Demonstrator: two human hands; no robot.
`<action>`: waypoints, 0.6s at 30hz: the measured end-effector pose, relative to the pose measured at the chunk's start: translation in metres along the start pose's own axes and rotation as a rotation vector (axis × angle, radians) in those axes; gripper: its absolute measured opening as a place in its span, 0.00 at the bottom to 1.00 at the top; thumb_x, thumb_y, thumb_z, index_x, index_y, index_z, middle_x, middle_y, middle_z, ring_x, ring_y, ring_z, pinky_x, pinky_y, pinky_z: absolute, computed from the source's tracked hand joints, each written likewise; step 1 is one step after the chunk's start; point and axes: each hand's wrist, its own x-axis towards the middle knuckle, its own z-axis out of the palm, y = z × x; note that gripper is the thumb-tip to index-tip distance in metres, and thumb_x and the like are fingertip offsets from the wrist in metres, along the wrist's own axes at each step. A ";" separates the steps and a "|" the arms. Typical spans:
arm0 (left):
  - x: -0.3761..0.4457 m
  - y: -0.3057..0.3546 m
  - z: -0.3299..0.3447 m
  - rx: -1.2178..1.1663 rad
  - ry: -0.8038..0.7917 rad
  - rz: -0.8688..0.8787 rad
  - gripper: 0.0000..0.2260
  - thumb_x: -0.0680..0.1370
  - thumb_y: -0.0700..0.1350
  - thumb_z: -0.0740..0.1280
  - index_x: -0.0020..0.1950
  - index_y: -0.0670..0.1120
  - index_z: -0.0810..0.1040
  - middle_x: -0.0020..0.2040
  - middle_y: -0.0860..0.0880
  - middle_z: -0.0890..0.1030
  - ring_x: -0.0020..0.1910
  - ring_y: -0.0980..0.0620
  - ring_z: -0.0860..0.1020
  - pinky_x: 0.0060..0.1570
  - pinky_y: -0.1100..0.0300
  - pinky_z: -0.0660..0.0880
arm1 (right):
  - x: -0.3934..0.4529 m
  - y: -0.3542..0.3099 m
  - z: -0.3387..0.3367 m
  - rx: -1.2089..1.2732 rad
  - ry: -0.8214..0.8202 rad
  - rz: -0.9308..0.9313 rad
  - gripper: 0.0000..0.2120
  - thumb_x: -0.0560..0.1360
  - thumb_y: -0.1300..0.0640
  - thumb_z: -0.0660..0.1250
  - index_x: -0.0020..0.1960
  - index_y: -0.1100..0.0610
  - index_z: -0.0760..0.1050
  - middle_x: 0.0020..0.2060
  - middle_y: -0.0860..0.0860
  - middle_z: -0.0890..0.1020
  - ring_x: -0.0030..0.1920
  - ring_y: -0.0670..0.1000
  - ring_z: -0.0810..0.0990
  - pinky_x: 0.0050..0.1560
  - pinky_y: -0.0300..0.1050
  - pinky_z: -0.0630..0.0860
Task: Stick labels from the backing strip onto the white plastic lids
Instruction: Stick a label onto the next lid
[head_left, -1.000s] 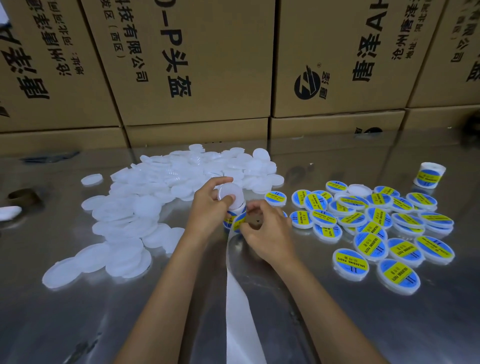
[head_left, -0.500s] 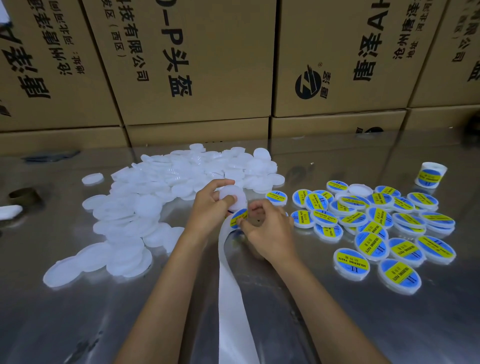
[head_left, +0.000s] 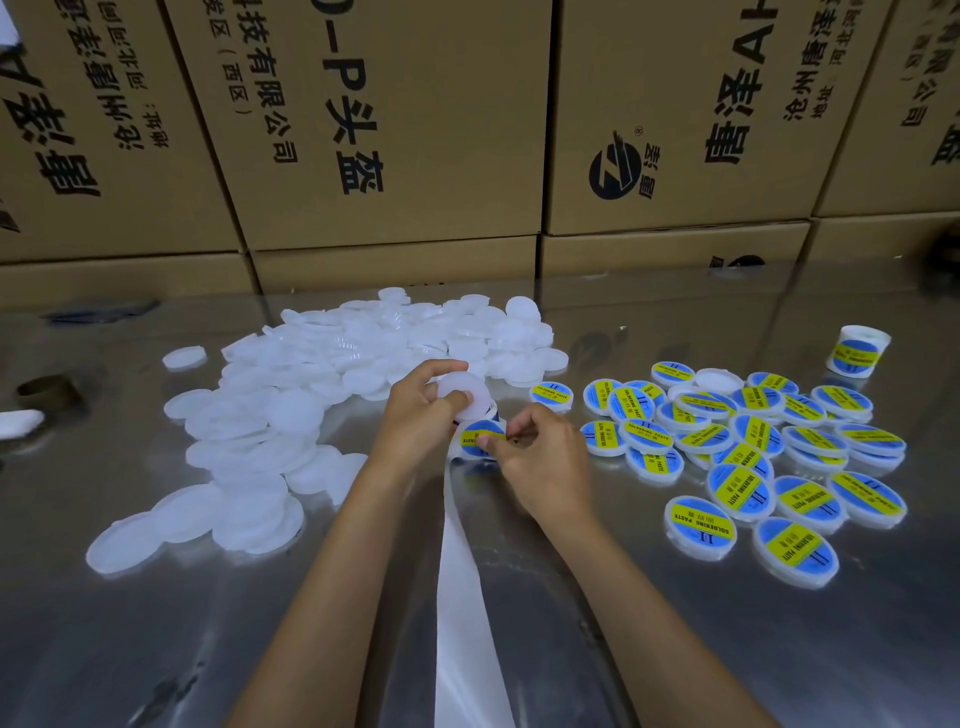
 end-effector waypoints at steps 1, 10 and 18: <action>0.000 0.000 0.000 0.002 -0.003 -0.002 0.15 0.77 0.34 0.66 0.56 0.51 0.82 0.47 0.47 0.84 0.35 0.58 0.82 0.31 0.67 0.75 | 0.000 0.000 0.000 0.009 0.002 0.011 0.16 0.67 0.47 0.79 0.35 0.49 0.71 0.32 0.43 0.79 0.36 0.44 0.77 0.32 0.33 0.66; 0.000 0.003 -0.003 0.057 -0.027 0.009 0.14 0.78 0.34 0.66 0.60 0.49 0.81 0.48 0.46 0.82 0.39 0.54 0.79 0.36 0.67 0.74 | -0.002 -0.001 -0.006 0.063 -0.045 -0.025 0.02 0.72 0.60 0.72 0.44 0.55 0.81 0.39 0.47 0.83 0.44 0.48 0.80 0.44 0.43 0.74; -0.002 0.003 -0.002 0.061 -0.016 0.014 0.14 0.78 0.35 0.67 0.59 0.50 0.80 0.50 0.47 0.83 0.40 0.54 0.79 0.37 0.67 0.75 | -0.007 -0.001 -0.013 0.126 -0.013 0.005 0.06 0.70 0.58 0.75 0.45 0.50 0.80 0.40 0.47 0.83 0.42 0.43 0.78 0.45 0.41 0.77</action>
